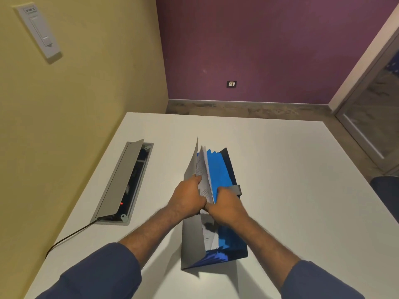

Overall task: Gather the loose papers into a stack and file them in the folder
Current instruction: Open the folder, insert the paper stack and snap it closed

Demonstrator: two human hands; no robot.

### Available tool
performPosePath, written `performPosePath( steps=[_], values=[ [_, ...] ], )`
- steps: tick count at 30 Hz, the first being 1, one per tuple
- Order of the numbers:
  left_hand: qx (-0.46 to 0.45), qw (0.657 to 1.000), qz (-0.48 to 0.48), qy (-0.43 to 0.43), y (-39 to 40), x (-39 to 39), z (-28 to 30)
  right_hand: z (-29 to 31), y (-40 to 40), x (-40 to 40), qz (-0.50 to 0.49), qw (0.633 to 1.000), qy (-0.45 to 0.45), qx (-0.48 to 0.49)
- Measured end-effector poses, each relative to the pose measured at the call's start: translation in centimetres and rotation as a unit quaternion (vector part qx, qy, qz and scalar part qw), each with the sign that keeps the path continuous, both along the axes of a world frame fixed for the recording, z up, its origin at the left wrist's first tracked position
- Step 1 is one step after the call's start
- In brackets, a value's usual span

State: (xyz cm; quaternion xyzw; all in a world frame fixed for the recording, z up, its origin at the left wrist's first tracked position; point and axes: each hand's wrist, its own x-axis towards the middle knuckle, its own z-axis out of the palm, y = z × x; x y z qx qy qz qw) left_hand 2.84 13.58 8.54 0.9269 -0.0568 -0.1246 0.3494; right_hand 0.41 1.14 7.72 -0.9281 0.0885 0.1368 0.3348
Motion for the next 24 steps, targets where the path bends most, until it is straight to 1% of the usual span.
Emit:
performPosePath(
  steps=[2, 4, 5, 9, 12, 15, 17, 20, 22, 24],
  values=[
    [0.003, 1.000, -0.001, -0.002, 0.4, 0.2, 0.0, 0.1, -1.2, -0.2, -0.034, 0.996, -0.082, -0.006],
    [0.001, 1.000, -0.010, 0.005, 0.6, 0.3, -0.2, 0.1, -3.0, -0.2, -0.067, 0.989, -0.128, 0.012],
    [-0.002, 1.000, -0.014, 0.011, 0.6, 0.3, -0.3, 0.0, -4.0, -0.1, -0.057, 0.991, -0.124, 0.006],
    [-0.013, 0.999, -0.030, 0.026, 0.7, 0.6, -0.8, -1.3, -6.6, 0.7, 0.039, 0.997, -0.044, -0.046],
    [-0.014, 0.999, -0.035, 0.024, 0.6, 0.7, -1.2, -2.2, -7.9, 1.1, 0.034, 0.996, -0.058, -0.063],
    [-0.014, 0.999, -0.043, 0.019, 0.1, 0.8, -1.7, -3.1, -8.3, 0.9, 0.072, 0.990, -0.100, -0.066],
    [-0.007, 0.999, -0.049, 0.016, -0.3, 0.8, -1.8, -3.9, -8.4, 0.8, 0.104, 0.988, -0.092, -0.071],
    [0.006, 0.998, -0.066, 0.013, -0.9, 0.7, -2.1, -5.1, -8.8, 1.3, 0.123, 0.983, -0.066, -0.118],
    [0.010, 0.997, -0.070, 0.016, -1.3, 0.5, -2.3, -5.7, -8.9, 1.4, 0.109, 0.987, -0.067, -0.102],
    [0.013, 0.997, -0.070, 0.018, -1.9, 0.4, -2.6, -6.4, -8.9, 1.4, 0.082, 0.993, -0.073, -0.049]
  ],
)
